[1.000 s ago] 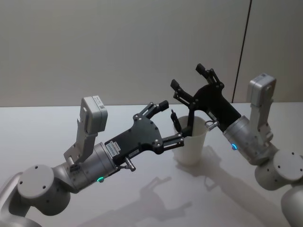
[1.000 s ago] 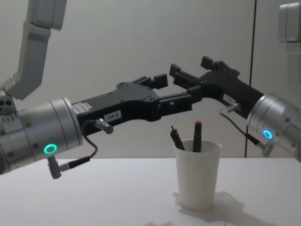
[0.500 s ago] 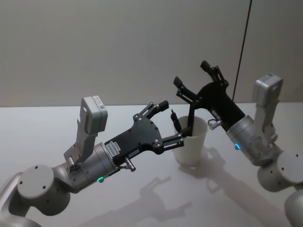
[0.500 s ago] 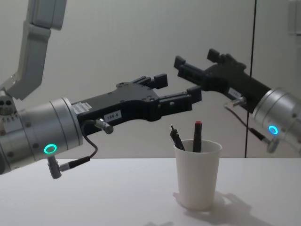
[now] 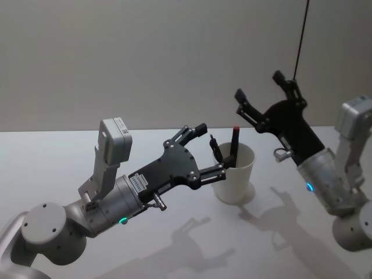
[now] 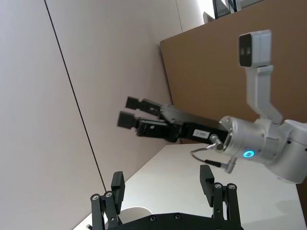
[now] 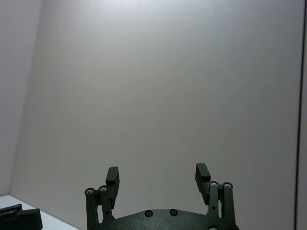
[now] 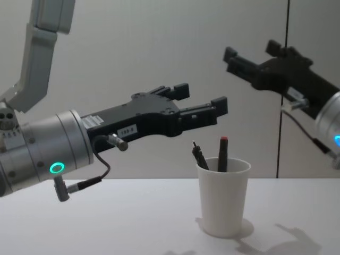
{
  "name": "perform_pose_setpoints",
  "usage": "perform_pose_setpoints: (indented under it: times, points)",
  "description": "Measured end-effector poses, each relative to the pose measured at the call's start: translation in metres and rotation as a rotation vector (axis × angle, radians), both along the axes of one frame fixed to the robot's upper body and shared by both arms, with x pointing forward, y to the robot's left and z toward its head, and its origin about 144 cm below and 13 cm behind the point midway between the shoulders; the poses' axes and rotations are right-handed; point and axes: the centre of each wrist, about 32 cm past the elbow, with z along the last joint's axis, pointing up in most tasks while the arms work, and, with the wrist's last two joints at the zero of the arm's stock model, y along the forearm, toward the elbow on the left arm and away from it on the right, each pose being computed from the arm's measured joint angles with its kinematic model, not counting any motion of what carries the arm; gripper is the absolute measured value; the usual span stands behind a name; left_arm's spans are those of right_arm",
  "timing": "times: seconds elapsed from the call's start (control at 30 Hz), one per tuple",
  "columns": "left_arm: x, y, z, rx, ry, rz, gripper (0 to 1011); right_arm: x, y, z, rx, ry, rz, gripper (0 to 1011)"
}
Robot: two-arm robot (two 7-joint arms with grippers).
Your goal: Place the pen into the pen holder.
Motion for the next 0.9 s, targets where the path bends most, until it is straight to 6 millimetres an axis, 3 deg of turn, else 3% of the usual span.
perform_pose_setpoints:
  times: [0.9]
  points:
    - [0.0, 0.0, 0.0, 0.0, 0.0, 0.0, 1000, -0.087, -0.018, -0.01, 0.046, 0.078, -0.292, 1001]
